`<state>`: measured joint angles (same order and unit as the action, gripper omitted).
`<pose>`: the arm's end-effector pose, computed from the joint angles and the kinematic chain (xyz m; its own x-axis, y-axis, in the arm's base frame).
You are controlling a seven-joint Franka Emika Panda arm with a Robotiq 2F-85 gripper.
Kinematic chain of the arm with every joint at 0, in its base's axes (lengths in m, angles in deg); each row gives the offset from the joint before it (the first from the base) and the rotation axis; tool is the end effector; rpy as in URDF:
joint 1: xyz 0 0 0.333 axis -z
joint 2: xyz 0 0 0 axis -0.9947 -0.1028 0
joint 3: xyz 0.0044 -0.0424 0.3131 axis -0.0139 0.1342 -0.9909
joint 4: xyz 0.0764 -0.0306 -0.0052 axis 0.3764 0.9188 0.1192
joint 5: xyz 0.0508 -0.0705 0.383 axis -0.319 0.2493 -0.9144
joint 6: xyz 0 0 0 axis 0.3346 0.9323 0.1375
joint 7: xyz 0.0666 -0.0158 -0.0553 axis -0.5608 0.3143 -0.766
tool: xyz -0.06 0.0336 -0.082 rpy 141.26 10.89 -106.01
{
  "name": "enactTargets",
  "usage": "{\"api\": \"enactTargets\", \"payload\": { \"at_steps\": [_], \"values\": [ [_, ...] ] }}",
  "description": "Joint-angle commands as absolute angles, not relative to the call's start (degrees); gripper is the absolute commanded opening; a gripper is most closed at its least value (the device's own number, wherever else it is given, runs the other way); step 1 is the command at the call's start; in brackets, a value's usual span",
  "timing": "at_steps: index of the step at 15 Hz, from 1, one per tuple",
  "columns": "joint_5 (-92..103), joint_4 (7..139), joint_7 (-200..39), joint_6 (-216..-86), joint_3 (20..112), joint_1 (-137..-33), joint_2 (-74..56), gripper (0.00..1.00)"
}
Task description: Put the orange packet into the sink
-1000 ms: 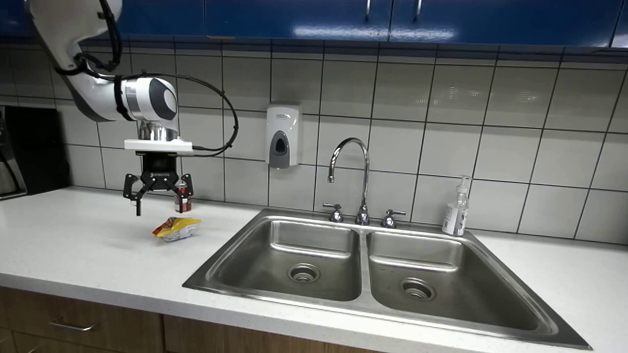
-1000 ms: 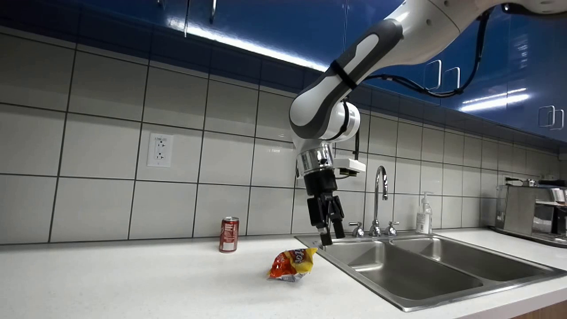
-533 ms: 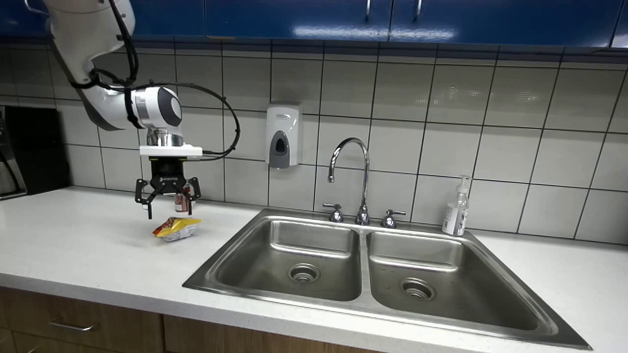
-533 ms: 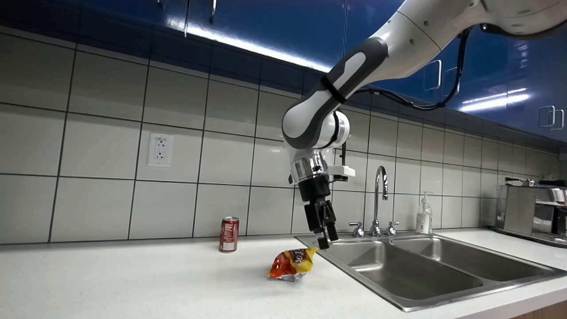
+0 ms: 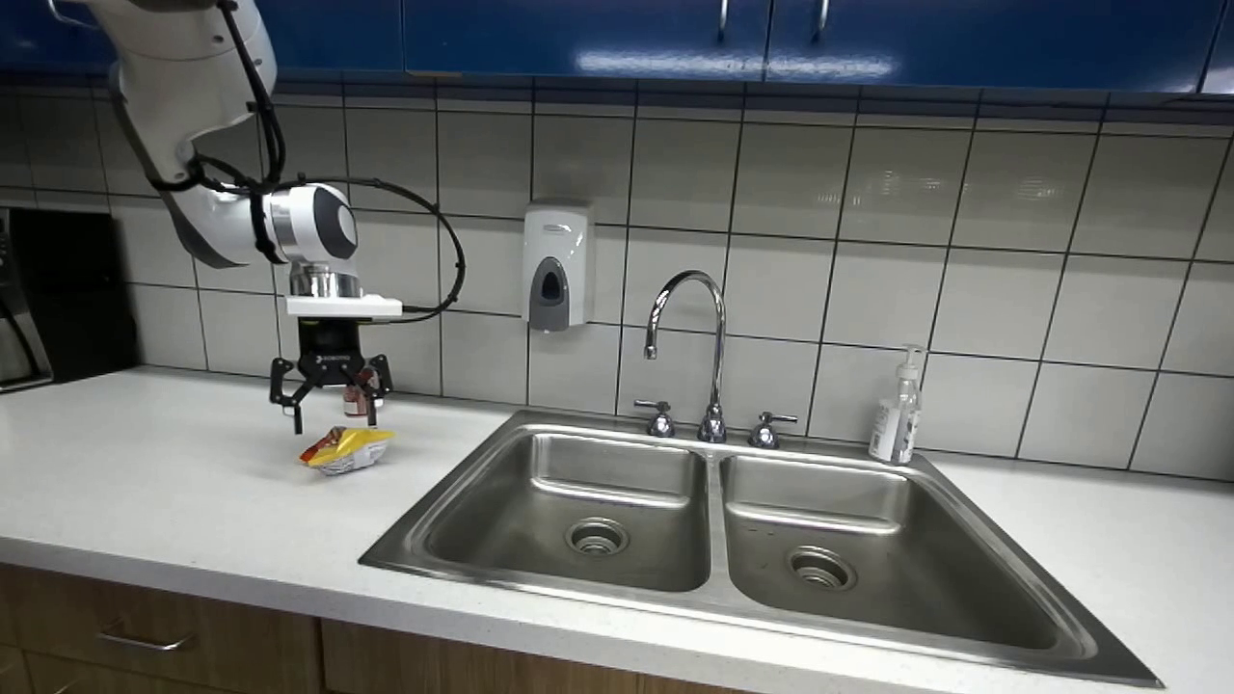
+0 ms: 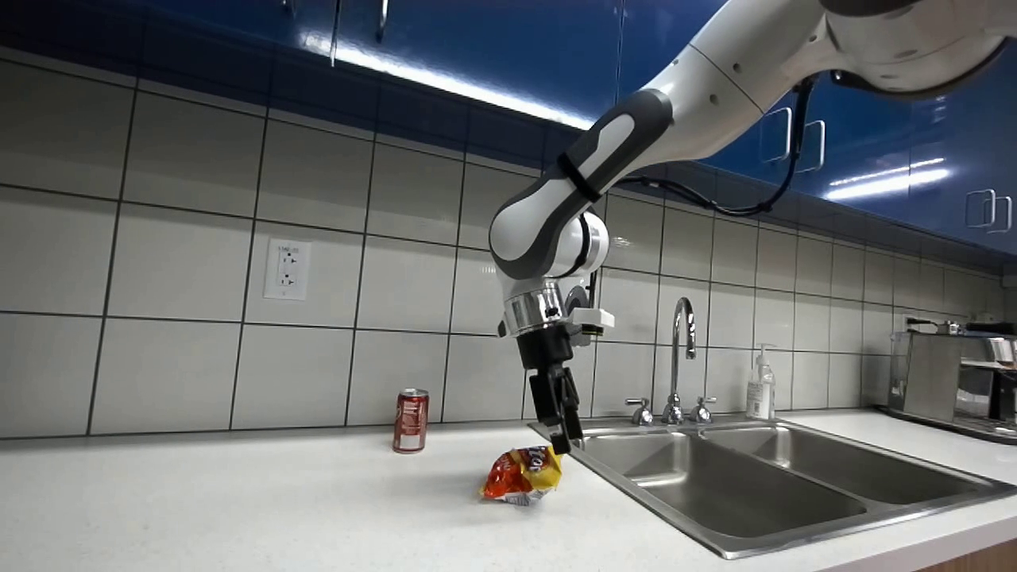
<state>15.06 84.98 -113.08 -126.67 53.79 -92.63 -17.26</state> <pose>0.5863 0.1561 0.2779 0.5891 0.7330 -0.3401 0.7645 -0.6419 -0.0593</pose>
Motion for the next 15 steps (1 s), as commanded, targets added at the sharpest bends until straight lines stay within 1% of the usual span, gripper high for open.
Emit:
{"api": "enactTargets", "payload": {
  "at_steps": [1, 15],
  "values": [
    [16.58, 82.34, -115.51, -126.39, 52.91, -92.24, -19.09, 1.00],
    [20.46, 75.84, -119.84, -126.00, 53.31, -92.56, -24.55, 1.00]
  ]
}}
